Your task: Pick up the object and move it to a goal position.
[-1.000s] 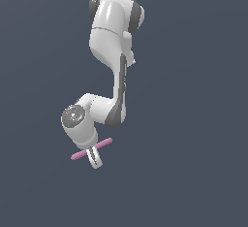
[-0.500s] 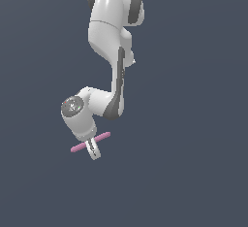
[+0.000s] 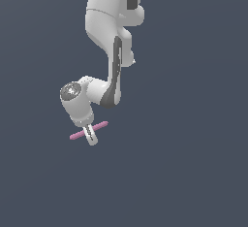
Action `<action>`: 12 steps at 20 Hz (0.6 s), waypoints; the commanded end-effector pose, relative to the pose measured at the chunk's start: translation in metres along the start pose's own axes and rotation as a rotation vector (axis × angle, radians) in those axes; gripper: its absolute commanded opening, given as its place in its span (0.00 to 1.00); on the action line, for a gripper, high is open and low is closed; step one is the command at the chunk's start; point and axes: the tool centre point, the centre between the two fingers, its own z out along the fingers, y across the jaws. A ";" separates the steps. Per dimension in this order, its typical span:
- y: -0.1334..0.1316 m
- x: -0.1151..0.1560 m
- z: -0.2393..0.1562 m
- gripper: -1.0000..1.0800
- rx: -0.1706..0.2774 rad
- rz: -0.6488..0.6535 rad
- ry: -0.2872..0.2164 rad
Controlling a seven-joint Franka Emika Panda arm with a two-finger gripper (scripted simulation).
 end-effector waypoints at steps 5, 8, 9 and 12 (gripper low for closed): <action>0.042 -0.008 -0.007 0.00 0.000 0.000 0.000; 0.059 -0.010 -0.009 0.00 0.000 0.000 0.000; 0.064 -0.011 -0.010 0.00 0.000 0.000 0.000; 0.077 -0.013 -0.012 0.00 0.000 0.000 0.000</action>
